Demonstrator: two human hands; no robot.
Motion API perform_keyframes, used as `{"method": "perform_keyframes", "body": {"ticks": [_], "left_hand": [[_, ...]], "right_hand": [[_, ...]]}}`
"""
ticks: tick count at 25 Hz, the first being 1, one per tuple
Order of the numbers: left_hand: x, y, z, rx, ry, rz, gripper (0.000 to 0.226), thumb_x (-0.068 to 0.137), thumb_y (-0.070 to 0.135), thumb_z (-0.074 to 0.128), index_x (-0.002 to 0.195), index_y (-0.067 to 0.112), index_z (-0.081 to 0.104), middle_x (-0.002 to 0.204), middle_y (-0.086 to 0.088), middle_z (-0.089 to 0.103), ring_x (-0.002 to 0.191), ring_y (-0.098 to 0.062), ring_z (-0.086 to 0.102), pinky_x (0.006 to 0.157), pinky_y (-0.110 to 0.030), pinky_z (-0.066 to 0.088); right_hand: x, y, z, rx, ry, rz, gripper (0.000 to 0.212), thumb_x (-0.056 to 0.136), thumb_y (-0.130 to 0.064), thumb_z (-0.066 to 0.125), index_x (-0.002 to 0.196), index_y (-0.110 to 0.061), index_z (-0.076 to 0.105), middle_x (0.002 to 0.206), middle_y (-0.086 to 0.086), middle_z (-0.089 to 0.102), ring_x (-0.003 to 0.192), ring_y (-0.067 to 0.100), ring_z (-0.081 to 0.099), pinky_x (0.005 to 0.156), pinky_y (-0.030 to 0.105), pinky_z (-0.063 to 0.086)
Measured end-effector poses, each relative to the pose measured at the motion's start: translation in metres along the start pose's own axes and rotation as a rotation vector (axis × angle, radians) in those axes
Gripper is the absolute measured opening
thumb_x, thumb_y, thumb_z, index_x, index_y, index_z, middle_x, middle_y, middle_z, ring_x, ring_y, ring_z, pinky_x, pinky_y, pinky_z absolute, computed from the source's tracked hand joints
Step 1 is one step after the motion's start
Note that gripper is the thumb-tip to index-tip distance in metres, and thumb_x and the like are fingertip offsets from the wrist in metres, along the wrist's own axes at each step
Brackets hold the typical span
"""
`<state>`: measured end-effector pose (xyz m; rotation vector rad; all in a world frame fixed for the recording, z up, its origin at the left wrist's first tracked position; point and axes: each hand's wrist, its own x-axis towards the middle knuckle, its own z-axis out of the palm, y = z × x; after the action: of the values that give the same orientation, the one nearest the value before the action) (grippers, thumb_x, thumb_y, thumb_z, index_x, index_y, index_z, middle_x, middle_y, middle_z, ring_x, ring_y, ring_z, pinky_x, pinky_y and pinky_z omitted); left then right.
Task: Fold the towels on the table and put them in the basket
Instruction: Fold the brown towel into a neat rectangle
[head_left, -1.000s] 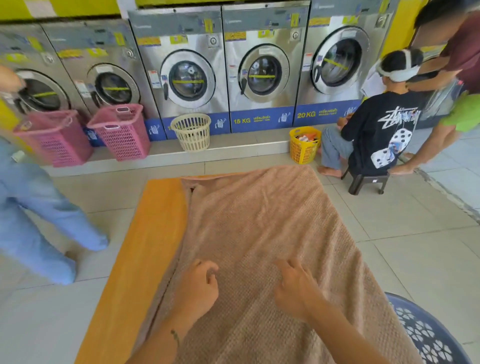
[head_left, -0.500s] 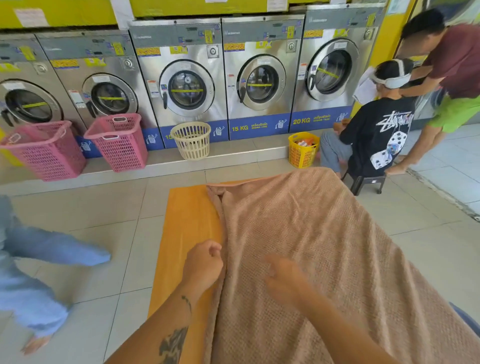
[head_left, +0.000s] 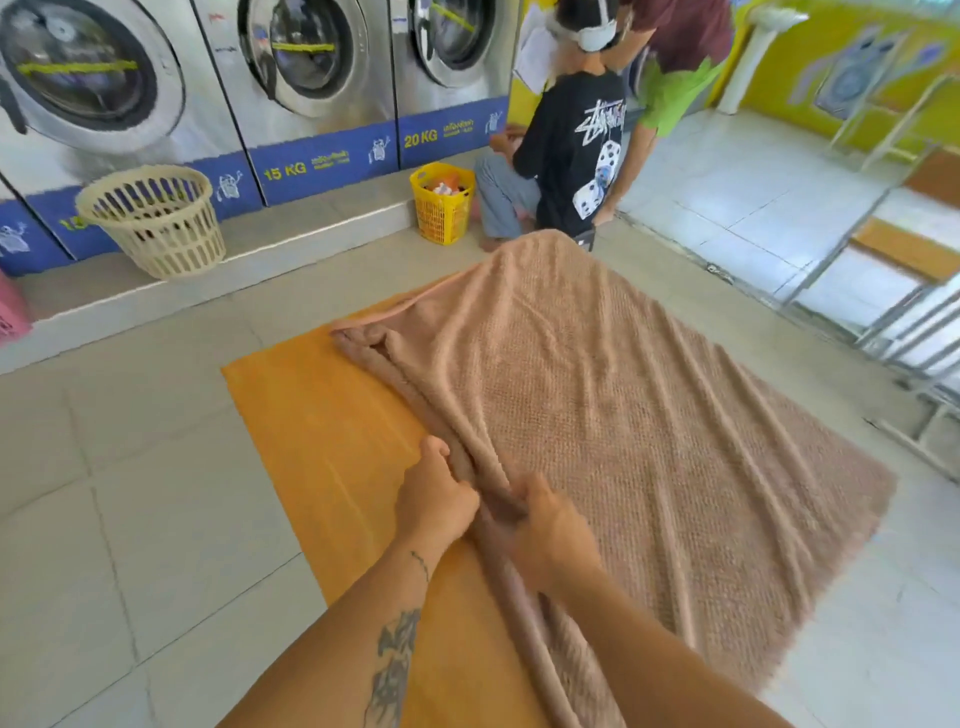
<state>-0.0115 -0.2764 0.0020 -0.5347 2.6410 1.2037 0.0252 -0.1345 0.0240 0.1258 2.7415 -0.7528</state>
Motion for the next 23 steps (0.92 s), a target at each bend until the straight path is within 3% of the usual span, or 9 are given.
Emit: {"method": "perform_keyframes", "body": {"ticks": [3, 5, 7, 9, 12, 16, 20, 23], "left_hand": [[-0.012, -0.022, -0.015, 0.058, 0.018, 0.163, 0.028, 0.092, 0.012, 0.051, 0.107, 0.031, 0.037, 0.088, 0.003, 0.061, 0.071, -0.017, 0.058, 0.055, -0.038, 0.048], [-0.020, -0.043, -0.027, 0.059, -0.073, 0.254, 0.040, 0.095, 0.014, 0.049, 0.125, 0.038, 0.037, 0.098, 0.004, 0.064, 0.079, -0.016, 0.060, 0.063, -0.038, 0.052], [-0.023, -0.057, -0.036, 0.029, -0.182, 0.254, 0.056, 0.097, 0.017, 0.049, 0.142, 0.045, 0.032, 0.117, 0.003, 0.064, 0.097, -0.017, 0.062, 0.075, -0.033, 0.054], [-0.016, -0.064, -0.045, 0.038, -0.212, 0.240, 0.049, 0.097, 0.020, 0.050, 0.142, 0.039, 0.043, 0.134, 0.004, 0.058, 0.119, -0.017, 0.056, 0.096, -0.033, 0.051], [-0.013, -0.070, -0.053, 0.122, -0.208, 0.249, 0.039, 0.099, 0.016, 0.045, 0.133, 0.030, 0.056, 0.132, 0.004, 0.060, 0.121, -0.015, 0.055, 0.102, -0.030, 0.047], [-0.014, -0.069, -0.072, 0.228, -0.147, 0.287, 0.044, 0.097, 0.010, 0.044, 0.133, 0.035, 0.052, 0.116, 0.009, 0.055, 0.106, -0.012, 0.054, 0.093, -0.030, 0.048], [0.003, -0.066, -0.094, 0.308, -0.093, 0.349, 0.049, 0.096, 0.013, 0.045, 0.139, 0.036, 0.043, 0.126, 0.010, 0.043, 0.114, -0.015, 0.050, 0.095, -0.035, 0.049], [0.025, -0.061, -0.106, 0.379, -0.102, 0.424, 0.050, 0.094, 0.014, 0.046, 0.138, 0.038, 0.042, 0.124, 0.013, 0.038, 0.111, -0.014, 0.046, 0.090, -0.034, 0.050]], "right_hand": [[0.001, -0.004, -0.003, -0.100, 0.096, 0.086, 0.020, 0.082, -0.009, 0.044, 0.096, -0.023, 0.041, 0.099, 0.001, 0.051, 0.079, 0.023, 0.052, 0.063, 0.038, 0.047], [-0.007, -0.015, 0.000, -0.103, 0.096, 0.026, 0.022, 0.081, -0.014, 0.043, 0.101, -0.022, 0.043, 0.103, 0.001, 0.045, 0.090, 0.025, 0.051, 0.069, 0.039, 0.048], [-0.020, -0.028, 0.013, -0.084, 0.048, -0.105, 0.031, 0.079, -0.033, 0.038, 0.108, -0.023, 0.045, 0.106, -0.001, 0.044, 0.096, 0.025, 0.050, 0.074, 0.040, 0.050], [-0.032, -0.038, 0.031, -0.125, -0.097, -0.172, 0.042, 0.077, -0.042, 0.039, 0.114, -0.023, 0.045, 0.119, -0.001, 0.044, 0.109, 0.027, 0.050, 0.082, 0.041, 0.050], [-0.037, -0.045, 0.053, -0.290, -0.183, -0.113, 0.048, 0.079, -0.027, 0.057, 0.123, -0.019, 0.039, 0.133, 0.007, 0.038, 0.126, 0.031, 0.038, 0.093, 0.040, 0.048], [-0.030, -0.046, 0.049, -0.295, -0.127, -0.085, 0.038, 0.079, -0.011, 0.057, 0.115, -0.018, 0.045, 0.117, 0.005, 0.051, 0.114, 0.026, 0.047, 0.088, 0.037, 0.049], [-0.026, -0.057, 0.028, -0.036, -0.214, -0.114, 0.022, 0.068, -0.012, 0.045, 0.088, -0.017, 0.053, 0.091, 0.002, 0.058, 0.084, 0.024, 0.056, 0.063, 0.035, 0.045], [-0.028, -0.060, 0.007, 0.034, -0.237, -0.069, 0.024, 0.071, -0.014, 0.046, 0.092, -0.021, 0.055, 0.092, 0.000, 0.060, 0.084, 0.021, 0.057, 0.065, 0.036, 0.048]]}}
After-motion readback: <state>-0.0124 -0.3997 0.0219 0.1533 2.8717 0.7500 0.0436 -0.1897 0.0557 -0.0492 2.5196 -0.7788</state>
